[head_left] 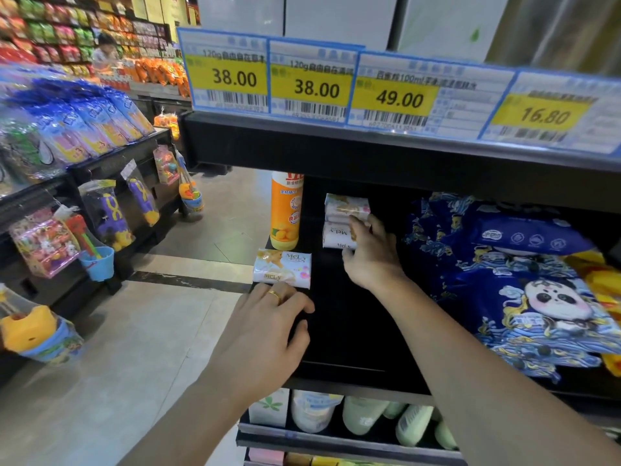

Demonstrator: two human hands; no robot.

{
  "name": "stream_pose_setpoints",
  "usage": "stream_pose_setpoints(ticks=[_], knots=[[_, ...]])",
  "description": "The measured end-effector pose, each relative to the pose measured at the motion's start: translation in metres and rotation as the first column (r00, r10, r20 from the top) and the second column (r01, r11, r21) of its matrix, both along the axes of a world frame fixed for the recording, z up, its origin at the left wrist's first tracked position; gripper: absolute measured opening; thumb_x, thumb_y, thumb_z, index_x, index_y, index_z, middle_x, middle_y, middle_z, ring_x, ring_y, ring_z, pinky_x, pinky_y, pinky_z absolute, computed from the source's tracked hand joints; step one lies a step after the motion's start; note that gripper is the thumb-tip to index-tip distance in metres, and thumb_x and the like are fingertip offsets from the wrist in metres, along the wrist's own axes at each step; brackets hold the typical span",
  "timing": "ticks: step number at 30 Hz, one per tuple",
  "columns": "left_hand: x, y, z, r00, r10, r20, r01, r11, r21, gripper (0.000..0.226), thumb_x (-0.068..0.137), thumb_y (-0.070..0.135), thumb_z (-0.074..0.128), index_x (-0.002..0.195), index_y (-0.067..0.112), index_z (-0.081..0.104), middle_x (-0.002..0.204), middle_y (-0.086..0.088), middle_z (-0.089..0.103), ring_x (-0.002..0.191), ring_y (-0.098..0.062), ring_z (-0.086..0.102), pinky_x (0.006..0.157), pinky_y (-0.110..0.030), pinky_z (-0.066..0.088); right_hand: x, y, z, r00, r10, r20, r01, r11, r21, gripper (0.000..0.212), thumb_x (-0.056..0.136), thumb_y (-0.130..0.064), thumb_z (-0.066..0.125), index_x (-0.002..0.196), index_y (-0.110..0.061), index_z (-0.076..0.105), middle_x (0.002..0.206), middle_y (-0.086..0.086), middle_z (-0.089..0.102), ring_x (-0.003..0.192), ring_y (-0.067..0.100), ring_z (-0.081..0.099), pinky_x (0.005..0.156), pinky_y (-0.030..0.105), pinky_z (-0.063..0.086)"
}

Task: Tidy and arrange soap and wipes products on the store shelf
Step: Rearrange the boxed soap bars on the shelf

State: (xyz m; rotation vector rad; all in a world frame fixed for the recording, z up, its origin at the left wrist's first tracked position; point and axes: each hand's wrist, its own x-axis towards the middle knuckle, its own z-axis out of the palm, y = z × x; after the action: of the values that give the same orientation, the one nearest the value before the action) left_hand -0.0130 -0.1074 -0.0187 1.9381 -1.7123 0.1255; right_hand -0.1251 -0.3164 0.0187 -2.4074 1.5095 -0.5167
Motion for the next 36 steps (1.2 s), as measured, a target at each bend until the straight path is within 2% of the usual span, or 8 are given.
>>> stream_pose_setpoints(ticks=[2,6,12,16,21,25,30,36], knots=[[0.001,0.000,-0.001,1.000,-0.004,0.000,0.004,1.000,0.001,0.025,0.096,0.037,0.054,0.119,0.038,0.064,0.122,0.018,0.059,0.113,-0.013,0.050,0.096,-0.033,0.044,0.005,-0.004,-0.004,0.999,0.019,-0.044,-0.015,0.996,0.085,0.066,0.102,-0.029,0.055,0.160,-0.036,0.024,0.167,-0.007,0.008,0.140,0.031,0.030,0.116,0.040,0.034],[0.001,-0.001,-0.001,1.000,0.013,-0.014,-0.013,1.000,-0.003,0.025,0.096,0.038,0.056,0.119,0.038,0.065,0.124,0.018,0.058,0.115,-0.011,0.049,0.097,-0.030,0.042,0.008,0.002,-0.011,1.000,-0.020,0.023,0.019,0.999,0.026,0.051,0.098,-0.025,0.062,0.143,-0.033,0.040,0.160,-0.001,0.019,0.133,0.032,0.041,0.108,0.046,0.045],[0.001,0.001,-0.001,0.998,0.028,-0.049,-0.029,1.000,-0.011,0.024,0.096,0.038,0.059,0.119,0.039,0.066,0.124,0.020,0.060,0.115,-0.008,0.048,0.100,-0.030,0.043,-0.009,0.027,-0.001,0.997,0.016,-0.078,-0.017,1.000,-0.012,0.047,0.093,-0.029,0.072,0.127,-0.033,0.040,0.135,0.002,0.038,0.119,0.025,0.045,0.088,0.036,0.044],[0.002,0.001,0.001,0.984,0.023,-0.178,-0.027,0.999,-0.019,0.026,0.096,0.038,0.065,0.122,0.040,0.065,0.118,0.023,0.063,0.113,-0.006,0.054,0.100,-0.034,0.048,-0.036,0.059,-0.008,0.999,-0.013,0.052,0.017,0.997,-0.077,0.065,0.091,-0.027,0.075,0.148,-0.024,0.043,0.137,0.008,0.033,0.122,0.028,0.049,0.100,0.036,0.050],[-0.001,-0.003,0.005,0.777,-0.114,-0.620,0.063,0.993,-0.103,0.049,0.086,0.050,0.074,0.131,0.050,0.054,0.113,0.026,0.064,0.106,-0.002,0.065,0.090,-0.027,0.056,-0.066,0.093,-0.021,0.943,0.117,0.313,-0.028,0.961,-0.274,0.069,0.087,-0.013,0.079,0.148,-0.017,0.047,0.141,0.008,0.030,0.124,0.025,0.047,0.106,0.033,0.047],[-0.005,-0.008,0.007,0.652,-0.176,-0.737,0.145,0.984,-0.107,0.089,0.076,0.053,0.083,0.151,0.052,0.035,0.127,0.029,0.062,0.111,-0.004,0.069,0.089,-0.026,0.059,-0.076,0.110,-0.027,0.844,0.279,0.458,-0.154,0.944,-0.293,0.068,0.083,-0.010,0.083,0.140,-0.030,0.050,0.137,-0.004,0.028,0.119,-0.005,0.039,0.100,0.003,0.034],[-0.002,-0.005,0.008,0.554,-0.250,-0.794,0.185,0.967,-0.175,0.073,0.086,0.040,0.083,0.147,0.052,0.046,0.121,0.010,0.072,0.102,-0.016,0.075,0.088,-0.033,0.061,-0.077,0.120,-0.028,0.727,0.338,0.597,-0.328,0.936,-0.129,0.070,0.079,-0.008,0.087,0.129,-0.044,0.055,0.139,-0.012,0.034,0.131,-0.005,0.039,0.100,0.005,0.037],[0.002,0.000,0.003,0.508,-0.254,-0.823,0.189,0.965,-0.182,0.058,0.090,0.011,0.079,0.132,0.046,0.061,0.121,0.003,0.074,0.108,-0.022,0.075,0.085,-0.035,0.062,-0.080,0.120,-0.027,0.729,0.292,0.620,-0.383,0.923,0.016,0.103,0.080,-0.010,0.086,0.146,-0.065,0.029,0.140,-0.026,0.039,0.125,-0.002,0.050,0.101,0.012,0.046]])
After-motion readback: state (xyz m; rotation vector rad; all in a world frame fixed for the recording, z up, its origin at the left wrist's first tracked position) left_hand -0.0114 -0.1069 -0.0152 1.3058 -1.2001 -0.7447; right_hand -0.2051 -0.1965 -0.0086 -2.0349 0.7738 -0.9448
